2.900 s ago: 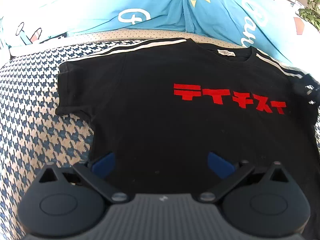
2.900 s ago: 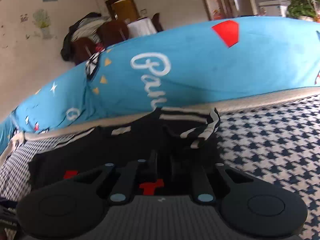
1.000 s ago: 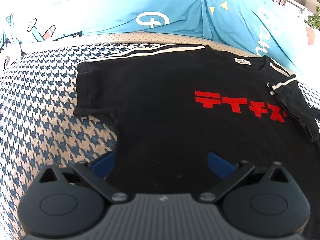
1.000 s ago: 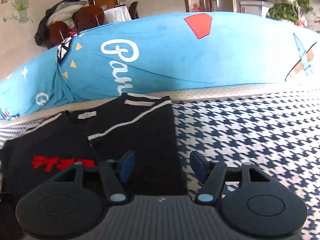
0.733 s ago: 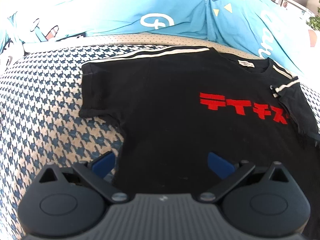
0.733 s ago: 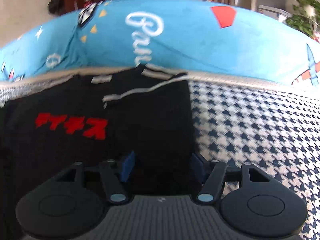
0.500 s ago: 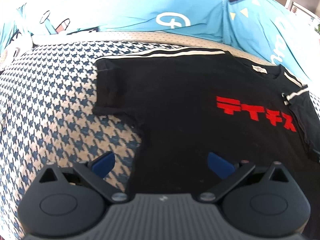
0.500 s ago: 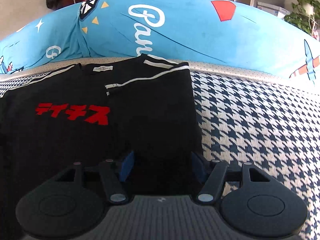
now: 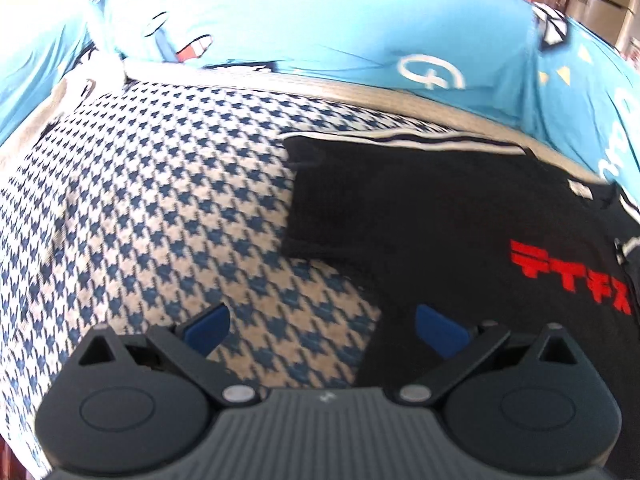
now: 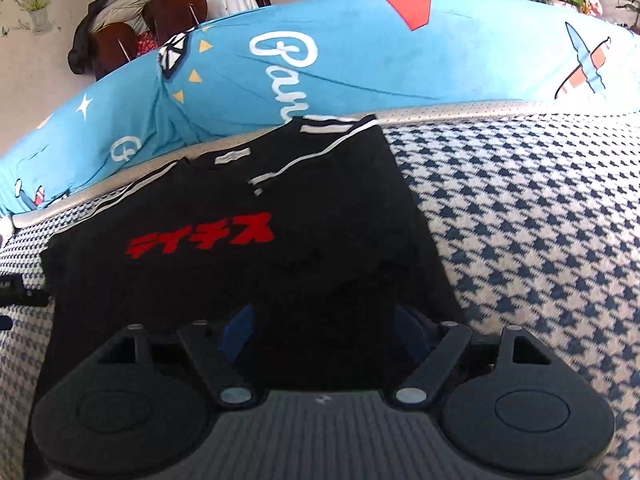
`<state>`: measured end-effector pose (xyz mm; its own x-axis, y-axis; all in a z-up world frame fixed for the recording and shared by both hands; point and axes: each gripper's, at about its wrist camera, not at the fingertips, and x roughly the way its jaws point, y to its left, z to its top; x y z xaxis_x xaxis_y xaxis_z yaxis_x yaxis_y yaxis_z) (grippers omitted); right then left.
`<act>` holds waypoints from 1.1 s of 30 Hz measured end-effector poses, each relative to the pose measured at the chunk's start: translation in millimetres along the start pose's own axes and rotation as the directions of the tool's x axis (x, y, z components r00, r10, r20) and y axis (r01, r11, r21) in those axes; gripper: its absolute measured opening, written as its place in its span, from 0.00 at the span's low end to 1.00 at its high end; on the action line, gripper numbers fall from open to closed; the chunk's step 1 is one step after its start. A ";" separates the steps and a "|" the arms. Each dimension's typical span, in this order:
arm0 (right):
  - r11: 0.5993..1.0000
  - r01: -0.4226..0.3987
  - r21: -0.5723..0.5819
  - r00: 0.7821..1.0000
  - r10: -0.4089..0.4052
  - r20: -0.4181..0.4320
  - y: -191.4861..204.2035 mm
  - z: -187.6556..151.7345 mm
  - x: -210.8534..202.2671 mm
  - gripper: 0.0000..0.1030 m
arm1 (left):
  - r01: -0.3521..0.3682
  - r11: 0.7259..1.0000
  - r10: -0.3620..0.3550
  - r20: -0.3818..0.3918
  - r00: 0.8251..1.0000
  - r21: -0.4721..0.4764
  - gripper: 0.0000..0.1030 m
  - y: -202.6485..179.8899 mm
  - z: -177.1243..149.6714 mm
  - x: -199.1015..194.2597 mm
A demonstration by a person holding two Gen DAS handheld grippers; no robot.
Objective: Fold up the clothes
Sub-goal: 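Lower the left gripper onto the other striped sleeve and close it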
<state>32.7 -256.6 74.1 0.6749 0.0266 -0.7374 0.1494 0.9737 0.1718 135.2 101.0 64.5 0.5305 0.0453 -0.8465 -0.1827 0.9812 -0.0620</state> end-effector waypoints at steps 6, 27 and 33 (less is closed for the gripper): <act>0.998 0.014 -0.054 0.995 -0.019 -0.097 20.4 -13.9 15.7 0.77 | 0.039 0.996 -0.038 0.023 0.999 -0.076 1.00 23.7 15.0 1.7; 0.978 0.052 -0.202 0.992 -0.074 -0.103 43.8 -30.3 25.3 0.95 | 0.168 0.965 -0.168 0.019 0.986 -0.200 0.84 49.9 53.9 58.0; 0.977 0.052 -0.205 0.991 -0.076 -0.109 45.6 -29.6 27.4 0.97 | 0.191 0.965 -0.189 0.030 0.982 -0.180 0.78 43.1 59.2 66.6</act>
